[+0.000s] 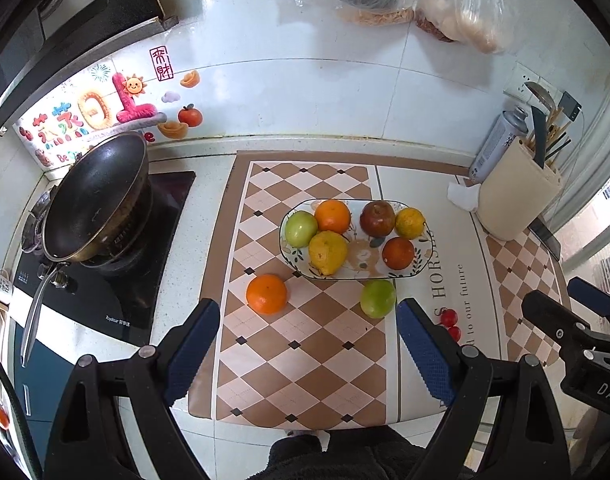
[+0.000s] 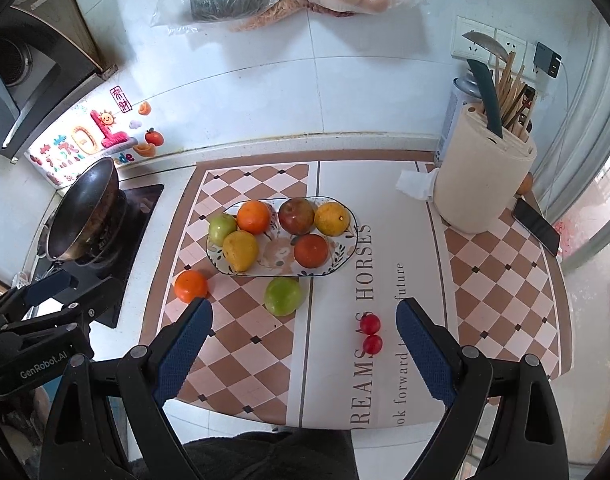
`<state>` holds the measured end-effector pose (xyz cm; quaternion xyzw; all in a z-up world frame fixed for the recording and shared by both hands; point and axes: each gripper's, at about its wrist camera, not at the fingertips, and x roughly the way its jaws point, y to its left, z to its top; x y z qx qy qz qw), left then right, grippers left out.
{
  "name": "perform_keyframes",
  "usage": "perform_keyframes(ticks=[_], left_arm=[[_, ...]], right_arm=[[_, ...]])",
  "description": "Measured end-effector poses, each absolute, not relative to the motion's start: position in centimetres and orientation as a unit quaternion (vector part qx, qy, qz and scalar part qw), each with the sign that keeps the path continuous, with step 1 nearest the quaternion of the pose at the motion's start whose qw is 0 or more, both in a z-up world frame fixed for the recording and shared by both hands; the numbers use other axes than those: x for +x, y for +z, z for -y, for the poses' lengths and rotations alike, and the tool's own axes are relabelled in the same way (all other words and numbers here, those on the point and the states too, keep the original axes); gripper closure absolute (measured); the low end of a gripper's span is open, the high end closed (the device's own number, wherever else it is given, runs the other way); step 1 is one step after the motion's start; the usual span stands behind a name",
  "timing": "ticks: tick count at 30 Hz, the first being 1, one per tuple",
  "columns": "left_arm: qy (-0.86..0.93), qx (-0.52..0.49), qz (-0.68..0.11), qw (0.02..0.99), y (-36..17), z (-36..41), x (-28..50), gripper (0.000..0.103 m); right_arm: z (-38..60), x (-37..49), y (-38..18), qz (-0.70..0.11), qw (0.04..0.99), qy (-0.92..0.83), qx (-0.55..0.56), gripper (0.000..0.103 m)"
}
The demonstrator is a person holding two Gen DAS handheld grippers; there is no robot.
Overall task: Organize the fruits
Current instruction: 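Raise both tools away from the plate, then lower the left tool onto the orange while the right tool grasps the green apple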
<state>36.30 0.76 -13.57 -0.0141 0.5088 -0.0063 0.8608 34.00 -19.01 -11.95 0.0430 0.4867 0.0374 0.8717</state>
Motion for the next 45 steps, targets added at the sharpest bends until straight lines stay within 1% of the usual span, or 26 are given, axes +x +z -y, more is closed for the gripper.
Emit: perform_keyframes(ticks=[7, 8, 9, 10, 18, 24, 25, 30, 34, 35, 37, 41, 43, 44, 45], left_arm=[[0.001, -0.015, -0.517, 0.856, -14.5, -1.0, 37.4, 0.013], [0.005, -0.013, -0.517, 0.856, -14.8, -1.1, 37.7, 0.009], [0.009, -0.013, -0.52, 0.854, -15.1, -1.4, 38.0, 0.0], [0.014, -0.015, -0.522, 0.853, -15.5, -1.7, 38.4, 0.0], [0.08, -0.029, -0.555, 0.828, -20.2, -5.9, 42.4, 0.0], [0.103, -0.077, -0.627, 0.768, -27.1, -9.4, 45.6, 0.0], [0.102, -0.088, -0.643, 0.754, -28.6, -9.8, 46.2, 0.0], [0.089, -0.118, -0.69, 0.708, -33.5, -10.1, 47.8, 0.0], [0.072, -0.13, -0.71, 0.689, -35.7, -9.5, 48.9, 0.0], [0.068, -0.126, -0.712, 0.688, -36.1, -9.2, 49.2, 0.0], [0.062, -0.111, -0.716, 0.687, -36.6, -8.6, 49.5, 0.0], [0.041, -0.064, -0.722, 0.687, -37.4, -6.8, 49.9, 0.0], [0.033, -0.039, -0.721, 0.691, -37.7, -5.9, 49.9, 0.006], [0.028, -0.028, -0.72, 0.692, -37.8, -5.5, 49.8, 0.019], [0.025, -0.022, -0.722, 0.692, -38.0, -5.2, 49.8, 0.038]], right_arm=[[19.1, 35.7, -13.9, -0.504, 0.86, 0.045, 0.068, 0.008], [19.2, 36.2, -14.8, -0.511, 0.855, 0.045, 0.075, 0.008], [19.3, 36.8, -15.6, -0.518, 0.85, 0.047, 0.081, 0.008], [19.3, 37.2, -16.2, -0.522, 0.847, 0.049, 0.085, 0.008], [18.4, 42.3, -25.8, -0.593, 0.792, 0.067, 0.129, 0.008], [17.3, 46.5, -34.0, -0.645, 0.742, 0.067, 0.168, 0.008], [17.1, 46.9, -34.8, -0.65, 0.738, 0.067, 0.17, 0.009], [15.9, 48.8, -39.1, -0.682, 0.707, 0.064, 0.176, 0.022], [14.9, 49.3, -40.9, -0.693, 0.696, 0.073, 0.175, 0.038], [14.5, 49.5, -40.9, -0.694, 0.698, 0.073, 0.162, 0.04], [14.0, 49.6, -40.8, -0.693, 0.703, 0.072, 0.144, 0.044], [13.7, 49.3, -40.7, -0.702, 0.697, 0.08, 0.122, 0.044], [13.9, 48.6, -40.4, -0.703, 0.698, 0.082, 0.106, 0.044], [14.0, 48.3, -40.3, -0.705, 0.697, 0.084, 0.101, 0.044], [14.1, 48.0, -40.2, -0.706, 0.696, 0.085, 0.098, 0.044]])
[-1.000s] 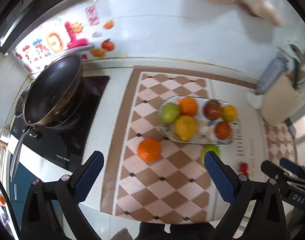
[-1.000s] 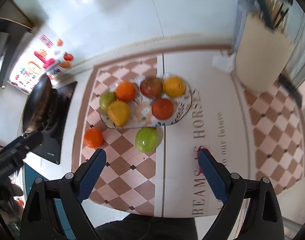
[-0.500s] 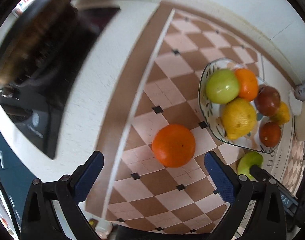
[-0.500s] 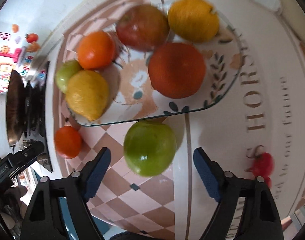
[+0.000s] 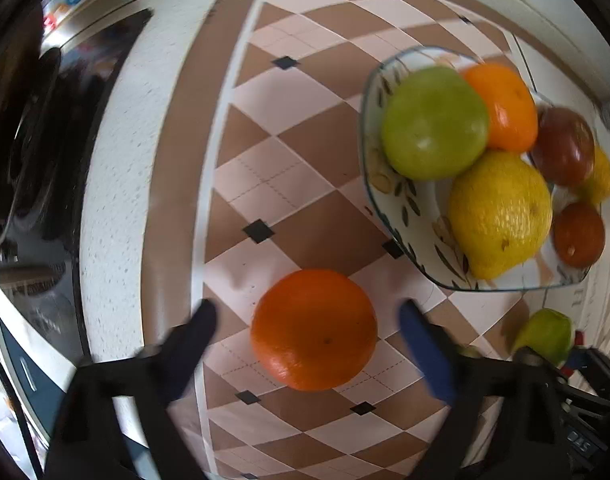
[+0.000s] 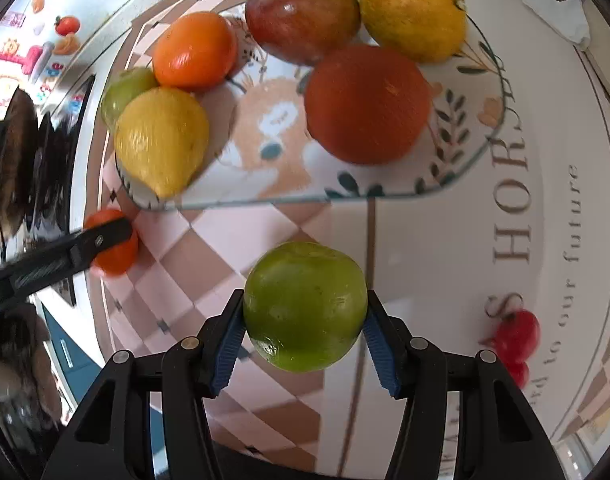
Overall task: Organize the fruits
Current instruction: 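Lower the left tool onto the orange while the right tool grasps the green apple, then carry the orange in the left tool while the right tool carries the green apple to the plate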
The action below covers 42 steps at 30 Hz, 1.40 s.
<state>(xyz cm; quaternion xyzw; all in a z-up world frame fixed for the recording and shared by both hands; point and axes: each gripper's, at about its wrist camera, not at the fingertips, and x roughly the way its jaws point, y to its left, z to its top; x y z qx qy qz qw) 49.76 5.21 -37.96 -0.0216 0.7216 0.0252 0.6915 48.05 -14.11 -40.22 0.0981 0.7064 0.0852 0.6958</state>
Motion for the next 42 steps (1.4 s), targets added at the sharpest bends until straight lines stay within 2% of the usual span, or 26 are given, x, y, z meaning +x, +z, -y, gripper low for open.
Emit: perform_keyframes(ticks=[1, 3, 13, 24, 31, 35, 42], left_arm=[[0.018, -0.017, -0.724, 0.689, -38.2, -4.9, 49.6, 0.042], [0.012, -0.008, -0.724, 0.689, -38.1, -4.4, 49.4, 0.043], [-0.057, -0.051, -0.732, 0.677, -36.3, 0.5, 43.3, 0.043], [-0.063, -0.045, -0.736, 0.672, -37.2, 3.5, 41.7, 0.043], [-0.098, -0.083, -0.703, 0.699, -31.4, 4.3, 46.1, 0.043], [-0.103, -0.064, -0.682, 0.722, -29.2, 5.8, 51.2, 0.043], [-0.097, -0.026, -0.698, 0.709, -30.5, 6.3, 57.9, 0.042]], right_arm=[[14.1, 48.0, -40.0, -0.707, 0.695, 0.085, 0.096, 0.044], [14.2, 47.7, -40.0, -0.708, 0.696, 0.084, 0.088, 0.044], [16.1, 45.4, -40.1, -0.718, 0.687, 0.084, 0.076, 0.044], [17.0, 44.0, -41.0, -0.722, 0.679, 0.088, 0.103, 0.044], [20.1, 45.7, -36.9, -0.675, 0.719, 0.076, 0.147, 0.044], [22.1, 48.8, -34.9, -0.647, 0.741, 0.064, 0.169, 0.044], [24.8, 54.1, -34.7, -0.637, 0.748, 0.052, 0.179, 0.044]])
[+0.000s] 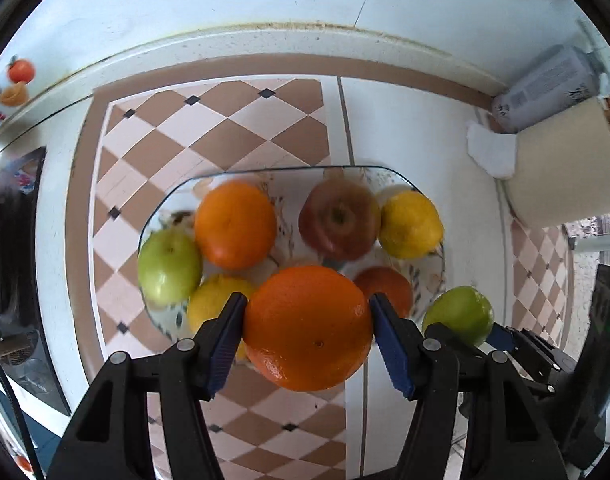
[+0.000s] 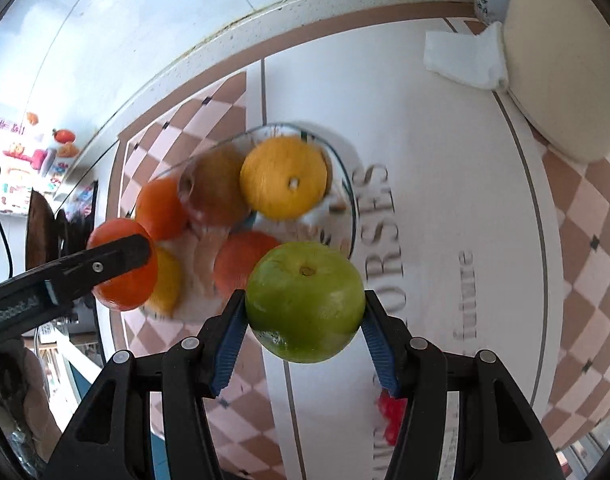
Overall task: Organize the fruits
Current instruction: 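Carry the orange in the left tool while the right tool carries the green apple to the plate, then open both tools to release the orange and green apple onto the plate, then raise both tools away from the plate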
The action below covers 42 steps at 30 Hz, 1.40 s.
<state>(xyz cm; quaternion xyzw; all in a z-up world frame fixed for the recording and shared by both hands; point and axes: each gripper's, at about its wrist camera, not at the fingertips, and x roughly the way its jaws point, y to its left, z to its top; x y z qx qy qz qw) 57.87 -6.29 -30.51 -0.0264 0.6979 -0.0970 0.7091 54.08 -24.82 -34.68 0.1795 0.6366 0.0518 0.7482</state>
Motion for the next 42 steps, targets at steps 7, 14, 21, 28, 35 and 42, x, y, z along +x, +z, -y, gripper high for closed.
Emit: perform_keyframes(ticks=[7, 14, 21, 28, 35, 42], left_arm=[[-0.072, -0.003, -0.725, 0.685, -33.1, 6.7, 59.8, 0.042], [-0.073, -0.027, -0.716, 0.694, -33.1, 6.8, 59.8, 0.012], [-0.061, -0.041, -0.708, 0.703, -32.4, 5.9, 59.2, 0.012], [-0.035, -0.028, -0.678, 0.733, -30.8, 5.3, 57.4, 0.012], [0.015, -0.008, -0.645, 0.764, -29.4, 4.0, 53.7, 0.012], [0.026, -0.013, -0.631, 0.775, -28.2, 2.9, 50.2, 0.012]], right_arm=[[25.3, 56.4, -36.6, -0.64, 0.744, 0.042, 0.185, 0.044], [25.2, 56.8, -36.5, -0.642, 0.742, 0.043, 0.187, 0.027], [25.7, 56.5, -36.0, -0.64, 0.742, 0.048, 0.192, 0.027], [25.9, 55.4, -34.3, -0.632, 0.755, 0.049, 0.165, 0.013], [23.7, 52.7, -31.2, -0.61, 0.791, 0.02, 0.04, 0.007], [21.9, 49.8, -28.6, -0.589, 0.808, 0.022, 0.005, 0.007]])
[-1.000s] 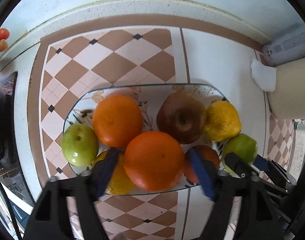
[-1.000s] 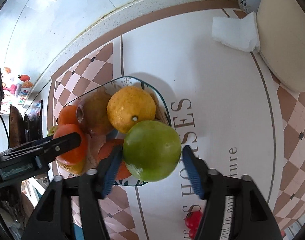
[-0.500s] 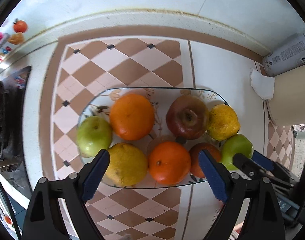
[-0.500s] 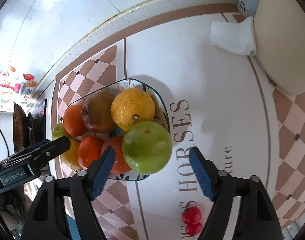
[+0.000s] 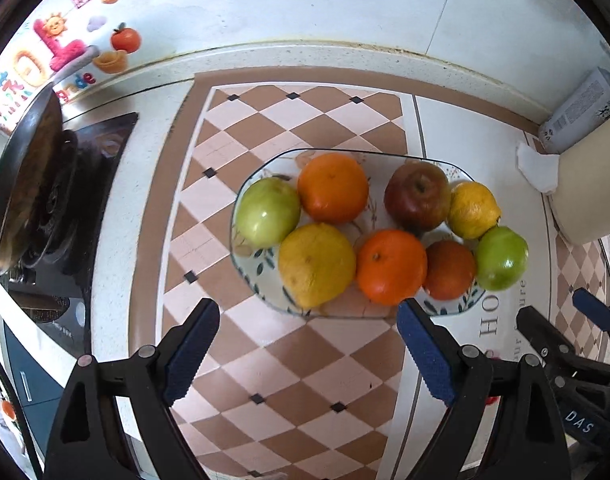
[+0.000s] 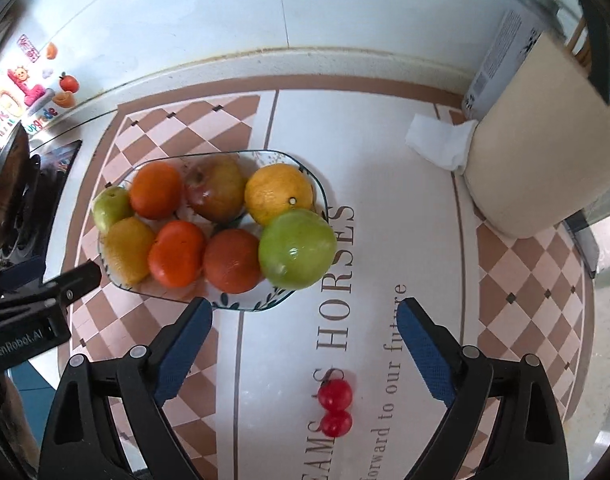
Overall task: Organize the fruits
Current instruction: 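Raise both tools away from the plate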
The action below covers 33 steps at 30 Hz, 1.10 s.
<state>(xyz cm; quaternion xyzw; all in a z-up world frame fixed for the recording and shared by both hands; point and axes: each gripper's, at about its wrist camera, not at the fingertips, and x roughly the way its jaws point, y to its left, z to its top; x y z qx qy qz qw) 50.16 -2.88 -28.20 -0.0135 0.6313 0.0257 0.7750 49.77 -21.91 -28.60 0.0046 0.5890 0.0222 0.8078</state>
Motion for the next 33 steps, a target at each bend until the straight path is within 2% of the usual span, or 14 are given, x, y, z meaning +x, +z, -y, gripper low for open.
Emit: perform_keyframes(ticks=[33], left_arm=[[-0.018, -0.023, -0.489, 0.872, -12.3, 0.5, 33.4, 0.012]], right_arm=[[19.2, 30.8, -11.0, -0.457, 0.889, 0.034, 0.026, 0.007]])
